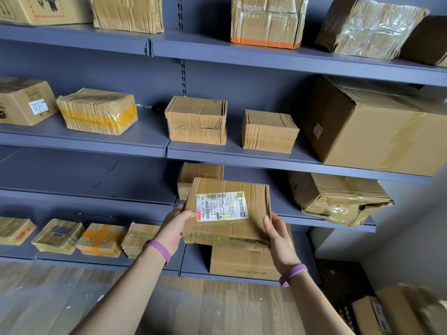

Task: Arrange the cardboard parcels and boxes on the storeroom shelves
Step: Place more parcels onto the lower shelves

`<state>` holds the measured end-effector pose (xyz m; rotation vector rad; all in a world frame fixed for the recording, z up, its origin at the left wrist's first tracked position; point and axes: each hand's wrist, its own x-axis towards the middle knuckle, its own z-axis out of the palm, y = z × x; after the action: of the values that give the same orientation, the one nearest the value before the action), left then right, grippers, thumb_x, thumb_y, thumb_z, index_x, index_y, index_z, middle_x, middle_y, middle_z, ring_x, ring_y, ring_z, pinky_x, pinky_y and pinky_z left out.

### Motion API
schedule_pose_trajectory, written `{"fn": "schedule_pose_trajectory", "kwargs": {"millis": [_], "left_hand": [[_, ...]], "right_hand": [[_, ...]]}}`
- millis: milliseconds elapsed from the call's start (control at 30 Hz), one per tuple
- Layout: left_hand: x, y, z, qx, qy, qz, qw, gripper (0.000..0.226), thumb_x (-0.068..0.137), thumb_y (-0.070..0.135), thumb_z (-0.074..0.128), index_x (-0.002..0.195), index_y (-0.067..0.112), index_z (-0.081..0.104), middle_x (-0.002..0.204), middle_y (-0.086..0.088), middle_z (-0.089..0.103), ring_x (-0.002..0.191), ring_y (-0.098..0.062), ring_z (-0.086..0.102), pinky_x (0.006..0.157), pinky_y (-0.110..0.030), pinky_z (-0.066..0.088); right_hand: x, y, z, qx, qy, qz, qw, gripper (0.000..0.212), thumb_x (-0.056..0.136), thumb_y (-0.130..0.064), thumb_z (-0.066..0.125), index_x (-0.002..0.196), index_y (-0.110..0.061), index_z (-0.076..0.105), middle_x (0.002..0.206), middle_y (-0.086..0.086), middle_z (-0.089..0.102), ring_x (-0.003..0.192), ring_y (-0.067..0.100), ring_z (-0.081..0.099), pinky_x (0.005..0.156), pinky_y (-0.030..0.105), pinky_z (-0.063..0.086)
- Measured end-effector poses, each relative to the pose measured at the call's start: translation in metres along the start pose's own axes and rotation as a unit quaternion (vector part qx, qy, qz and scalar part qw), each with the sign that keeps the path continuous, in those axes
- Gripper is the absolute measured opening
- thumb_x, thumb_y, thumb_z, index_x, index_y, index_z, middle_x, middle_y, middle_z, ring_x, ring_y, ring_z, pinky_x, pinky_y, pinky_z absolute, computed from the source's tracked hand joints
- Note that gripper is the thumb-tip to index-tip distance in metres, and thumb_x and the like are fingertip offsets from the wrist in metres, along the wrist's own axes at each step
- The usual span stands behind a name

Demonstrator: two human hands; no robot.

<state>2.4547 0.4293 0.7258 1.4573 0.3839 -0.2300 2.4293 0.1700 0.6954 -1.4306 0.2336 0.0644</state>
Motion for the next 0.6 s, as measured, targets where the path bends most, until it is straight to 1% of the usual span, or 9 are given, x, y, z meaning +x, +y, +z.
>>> {"fn": "schedule_pose_trajectory", "kwargs": {"millis": [67, 133, 167, 233, 300, 400, 500, 533, 600], "left_hand": [[-0.002, 0.001, -0.001, 0.007, -0.01, 0.007, 1.0, 0.026, 0.094, 0.004, 0.057, 0.114, 0.017, 0.068, 0.104, -0.005, 0.077, 0.106, -0.03, 0.069, 0.099, -0.052, 0.052], [-0.005, 0.001, -0.001, 0.018, -0.017, 0.01, 1.0, 0.029, 0.093, 0.001, 0.056, 0.115, 0.015, 0.068, 0.106, -0.005, 0.076, 0.107, -0.03, 0.068, 0.098, -0.053, 0.052], [-0.006, 0.002, -0.001, 0.023, -0.021, 0.014, 0.999, 0.03, 0.092, 0.0, 0.055, 0.115, 0.015, 0.068, 0.107, -0.005, 0.076, 0.108, -0.03, 0.068, 0.098, -0.052, 0.052], [-0.008, 0.002, -0.001, 0.028, -0.028, 0.021, 0.999, 0.031, 0.087, 0.003, 0.058, 0.115, 0.013, 0.067, 0.108, -0.006, 0.076, 0.108, -0.031, 0.068, 0.094, -0.05, 0.053], [-0.009, 0.001, 0.0, 0.028, -0.029, 0.023, 0.999, 0.039, 0.073, 0.011, 0.061, 0.112, 0.013, 0.067, 0.107, -0.008, 0.075, 0.108, -0.032, 0.067, 0.09, -0.047, 0.054], [-0.011, 0.002, 0.0, 0.037, -0.03, 0.019, 0.999, 0.047, 0.064, 0.014, 0.06, 0.111, 0.01, 0.064, 0.108, -0.011, 0.074, 0.107, -0.033, 0.066, 0.081, -0.042, 0.053], [-0.009, 0.002, 0.001, 0.067, -0.018, 0.018, 0.997, 0.026, 0.081, 0.012, 0.062, 0.107, 0.01, 0.06, 0.106, -0.011, 0.071, 0.101, -0.03, 0.066, 0.079, -0.039, 0.052], [-0.008, 0.003, 0.002, 0.071, -0.012, 0.015, 0.997, 0.017, 0.089, 0.017, 0.06, 0.105, 0.011, 0.059, 0.105, -0.011, 0.07, 0.096, -0.026, 0.065, 0.078, -0.037, 0.05], [-0.007, 0.006, 0.006, 0.044, -0.01, -0.003, 0.999, 0.029, 0.094, 0.04, 0.058, 0.105, 0.014, 0.062, 0.104, -0.009, 0.07, 0.092, -0.021, 0.064, 0.077, -0.033, 0.047]], "right_hand": [[0.0, 0.0, 0.0, 0.002, 0.017, -0.005, 1.0, 0.069, 0.075, -0.06, 0.076, 0.128, -0.022, 0.055, 0.127, 0.001, 0.063, 0.119, 0.02, 0.06, 0.104, 0.045, 0.048], [0.002, 0.002, -0.001, -0.001, 0.041, -0.015, 0.999, 0.038, 0.092, -0.039, 0.065, 0.123, -0.019, 0.056, 0.124, 0.002, 0.064, 0.117, 0.021, 0.06, 0.102, 0.042, 0.049], [0.002, 0.003, -0.001, -0.001, 0.049, -0.017, 0.999, 0.026, 0.096, -0.03, 0.06, 0.12, -0.018, 0.056, 0.122, 0.002, 0.065, 0.114, 0.021, 0.06, 0.098, 0.039, 0.05], [0.001, 0.004, -0.002, -0.002, 0.052, -0.015, 0.999, 0.015, 0.1, -0.02, 0.056, 0.114, -0.016, 0.056, 0.116, 0.003, 0.065, 0.107, 0.019, 0.06, 0.088, 0.033, 0.051], [0.001, 0.004, -0.003, -0.006, 0.054, -0.009, 0.998, 0.012, 0.1, -0.015, 0.054, 0.112, -0.015, 0.055, 0.111, 0.003, 0.065, 0.103, 0.019, 0.06, 0.084, 0.03, 0.051], [0.001, 0.006, -0.005, -0.013, 0.061, -0.009, 0.998, 0.015, 0.099, -0.011, 0.056, 0.114, -0.012, 0.055, 0.113, 0.006, 0.065, 0.105, 0.021, 0.062, 0.088, 0.032, 0.052], [0.002, 0.008, -0.006, -0.02, 0.062, -0.02, 0.998, 0.027, 0.097, -0.004, 0.057, 0.122, -0.011, 0.053, 0.123, 0.008, 0.063, 0.114, 0.024, 0.06, 0.101, 0.039, 0.048], [0.003, 0.01, -0.007, -0.027, 0.06, -0.027, 0.997, 0.033, 0.097, -0.002, 0.057, 0.128, -0.012, 0.052, 0.127, 0.008, 0.061, 0.118, 0.024, 0.058, 0.104, 0.039, 0.047], [0.004, 0.011, -0.01, -0.049, 0.052, -0.039, 0.997, 0.047, 0.097, 0.002, 0.056, 0.14, -0.014, 0.047, 0.132, 0.005, 0.058, 0.121, 0.022, 0.057, 0.106, 0.038, 0.046]]}}
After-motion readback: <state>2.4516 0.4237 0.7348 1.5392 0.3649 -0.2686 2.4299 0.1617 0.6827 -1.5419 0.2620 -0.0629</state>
